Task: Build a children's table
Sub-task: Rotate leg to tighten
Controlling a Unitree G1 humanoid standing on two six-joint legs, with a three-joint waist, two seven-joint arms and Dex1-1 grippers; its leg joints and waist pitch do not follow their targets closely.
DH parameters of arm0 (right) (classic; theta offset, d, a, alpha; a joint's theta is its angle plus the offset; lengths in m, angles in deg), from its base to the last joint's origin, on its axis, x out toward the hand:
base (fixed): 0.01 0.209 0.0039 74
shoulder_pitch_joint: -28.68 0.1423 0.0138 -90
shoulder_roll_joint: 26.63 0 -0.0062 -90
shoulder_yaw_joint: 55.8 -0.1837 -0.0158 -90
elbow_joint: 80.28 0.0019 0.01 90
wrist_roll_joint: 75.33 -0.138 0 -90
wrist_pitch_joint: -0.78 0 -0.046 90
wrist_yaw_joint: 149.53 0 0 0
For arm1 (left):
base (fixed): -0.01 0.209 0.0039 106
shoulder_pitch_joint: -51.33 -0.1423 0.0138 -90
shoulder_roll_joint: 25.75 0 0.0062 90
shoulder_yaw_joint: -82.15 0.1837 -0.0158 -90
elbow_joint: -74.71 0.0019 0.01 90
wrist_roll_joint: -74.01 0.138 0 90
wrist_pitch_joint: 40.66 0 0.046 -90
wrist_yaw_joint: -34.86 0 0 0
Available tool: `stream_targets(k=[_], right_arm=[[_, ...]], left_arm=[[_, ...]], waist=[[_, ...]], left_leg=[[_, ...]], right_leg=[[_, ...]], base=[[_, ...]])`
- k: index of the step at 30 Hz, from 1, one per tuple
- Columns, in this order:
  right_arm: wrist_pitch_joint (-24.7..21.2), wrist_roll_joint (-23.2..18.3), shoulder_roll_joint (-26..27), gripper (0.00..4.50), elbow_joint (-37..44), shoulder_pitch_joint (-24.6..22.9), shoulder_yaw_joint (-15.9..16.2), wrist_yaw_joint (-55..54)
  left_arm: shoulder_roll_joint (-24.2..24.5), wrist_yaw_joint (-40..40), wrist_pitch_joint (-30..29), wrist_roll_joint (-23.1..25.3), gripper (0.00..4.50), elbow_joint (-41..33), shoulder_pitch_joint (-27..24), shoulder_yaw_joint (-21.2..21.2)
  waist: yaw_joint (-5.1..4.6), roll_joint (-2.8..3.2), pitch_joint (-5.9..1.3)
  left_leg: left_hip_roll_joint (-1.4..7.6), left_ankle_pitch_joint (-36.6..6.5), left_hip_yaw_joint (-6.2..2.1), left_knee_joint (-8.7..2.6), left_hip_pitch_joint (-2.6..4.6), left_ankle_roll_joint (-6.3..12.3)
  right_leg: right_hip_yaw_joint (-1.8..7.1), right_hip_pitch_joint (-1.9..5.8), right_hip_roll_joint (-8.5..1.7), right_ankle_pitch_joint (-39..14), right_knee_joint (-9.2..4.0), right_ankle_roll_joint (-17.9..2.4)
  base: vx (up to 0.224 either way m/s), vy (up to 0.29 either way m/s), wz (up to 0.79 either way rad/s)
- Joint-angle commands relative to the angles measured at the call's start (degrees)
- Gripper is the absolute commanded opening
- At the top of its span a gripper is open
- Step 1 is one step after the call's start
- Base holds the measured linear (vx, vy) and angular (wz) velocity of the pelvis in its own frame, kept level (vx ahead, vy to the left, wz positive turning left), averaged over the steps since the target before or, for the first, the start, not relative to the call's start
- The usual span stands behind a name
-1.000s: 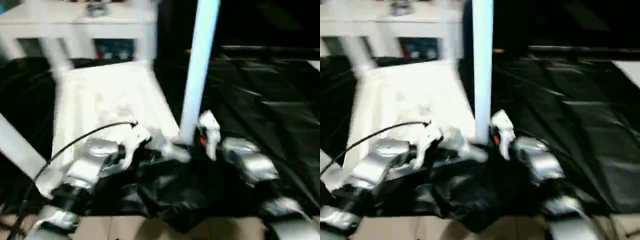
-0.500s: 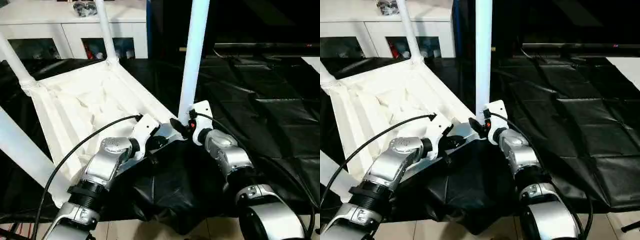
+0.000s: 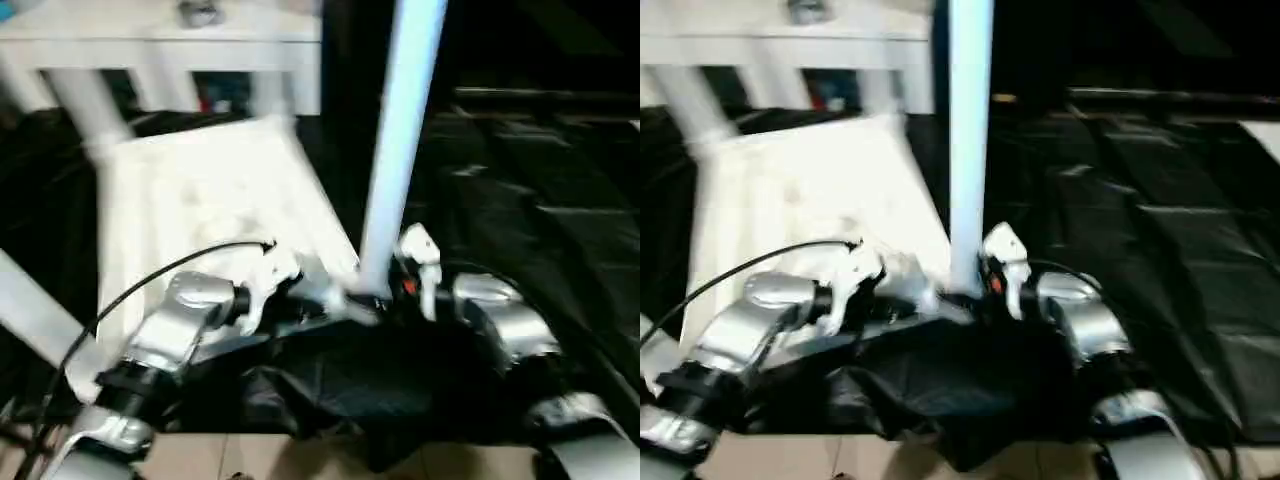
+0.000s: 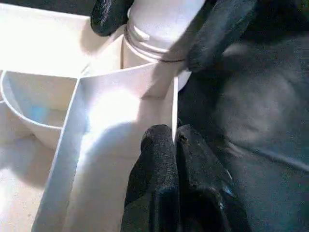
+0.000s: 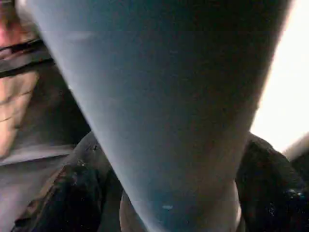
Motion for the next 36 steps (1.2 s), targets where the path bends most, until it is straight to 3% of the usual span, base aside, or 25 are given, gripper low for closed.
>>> stream_targets(k=[1, 6, 12, 15, 18, 22, 25, 28, 29, 30, 32, 36], right_arm=[[-2.2, -0.5, 0.8, 3.34, 3.2, -0.8, 4.8, 5.1], [-3.9, -0.5, 0.0, 2.99, 4.8, -1.3, 5.5, 6.4], [-5.1, -0.7, 0.6, 2.63, 5.7, -1.7, 5.5, 5.9], [-4.4, -0.1, 4.2, 2.61, 2.2, -0.7, 2.3, -2.5], [-3.5, 1.7, 8.0, 2.59, -4.3, 1.9, -1.3, -14.7], [-2.2, 2.6, 12.4, 2.57, -12.8, 5.6, -4.8, -28.7], [-2.0, 2.6, 15.4, 2.57, -16.4, 7.3, -7.0, -37.6], [-1.3, 3.5, 17.4, 2.57, -18.6, 8.3, -7.9, -42.5], [-0.8, 3.7, 18.5, 2.57, -20.2, 9.0, -8.2, -43.1], [0.0, 3.9, 19.2, 2.57, -21.7, 9.7, -8.5, -43.3], [0.9, 4.2, 19.7, 3.12, -23.3, 10.5, -8.9, -44.0], [2.6, 4.7, 18.9, 3.35, -23.6, 10.9, -8.5, -42.5]], left_arm=[[-1.3, -2.9, 0.7, -2.2, 0.00, -2.9, 0.5, 3.0], [-1.2, -3.4, 1.0, -2.1, 0.00, -2.6, 0.7, 3.1], [-2.0, -1.4, 1.1, -1.6, 0.00, -2.2, 0.9, 2.5], [-4.9, 5.2, 0.6, -0.6, 0.00, -0.5, 1.6, 0.2], [-7.6, 11.5, 0.4, 0.6, 0.00, 1.8, 2.8, -1.6], [-11.0, 19.5, -0.9, 2.2, 0.00, 5.0, 4.5, -3.1], [-13.2, 24.4, -1.8, 2.8, 0.00, 6.0, 5.2, -4.2], [-14.8, 26.9, -2.1, 3.0, 0.00, 6.2, 5.4, -4.7], [-15.7, 27.9, -2.1, 3.2, 0.00, 6.3, 5.4, -4.8], [-16.3, 28.8, -2.1, 3.3, 0.00, 6.5, 5.5, -4.9], [-16.9, 29.0, -2.0, 3.2, 0.00, 6.4, 5.3, -4.7], [-16.1, 27.3, -0.5, 2.9, 0.00, 5.7, 4.9, -3.6]], waist=[[-0.18, 0.19, -3.21], [-0.09, 0.01, -3.21], [-0.13, -0.13, -3.33], [-0.26, -0.19, -3.20], [-0.74, -0.38, -3.01], [-2.36, -0.40, -2.98], [-3.09, -0.37, -3.09], [-3.18, -0.38, -3.26], [-3.36, -0.66, -3.32], [-3.33, -0.48, -3.33], [-3.35, -0.57, -3.37], [-3.27, -0.67, -3.32]], left_leg=[[1.35, -14.6, 0.25, -3.98, 0.71, 3.52], [1.16, -14.6, 0.16, -3.99, 0.57, 2.49], [1.08, -13.1, 0.14, -3.88, 0.38, 2.73], [1.02, -13.9, 0.17, -3.91, 0.50, 2.36], [0.76, -15.3, -0.09, -4.08, 0.42, 1.08], [0.44, -15.8, -0.36, -4.06, -0.06, 0.19], [0.45, -15.9, -0.29, -3.94, 0.01, 0.80], [0.50, -15.0, -0.22, -3.84, 0.05, 1.32], [0.54, -14.3, -0.15, -3.82, -0.16, 1.61], [0.48, -14.0, -0.18, -3.80, -0.19, 1.86], [0.58, -13.8, -0.08, -3.69, -0.06, 2.41], [0.64, -13.9, 0.00, -3.79, -0.13, 3.07]], right_leg=[[2.25, 2.83, -2.70, -11.6, -4.30, -14.1], [2.35, 2.88, -2.88, -13.6, -4.48, -13.2], [2.29, 2.97, -2.85, -12.7, -4.41, -12.9], [2.30, 2.79, -2.87, -14.3, -4.63, -12.6], [2.10, 2.78, -3.09, -20.2, -5.12, -10.8], [1.87, 2.77, -3.07, -23.4, -5.34, -9.1], [1.93, 2.62, -2.99, -22.0, -5.42, -9.7], [1.96, 2.62, -2.93, -19.5, -5.23, -10.5], [1.96, 2.74, -2.92, -17.9, -5.05, -11.0], [1.88, 2.88, -2.96, -17.4, -5.02, -11.2], [1.95, 2.74, -3.01, -16.7, -5.03, -11.7], [1.93, 2.80, -2.96, -15.8, -4.95, -11.9]], base=[[0.000, 0.000, 0.00], [0.000, 0.000, 0.00], [0.000, 0.000, 0.00], [0.000, 0.000, 0.00], [0.000, 0.000, 0.00], [0.000, 0.000, 0.00], [0.000, 0.000, 0.00], [0.000, 0.000, 0.00], [0.000, 0.000, 0.00], [0.000, 0.000, 0.00], [0.000, 0.000, 0.00], [0.000, 0.000, 0.00]])
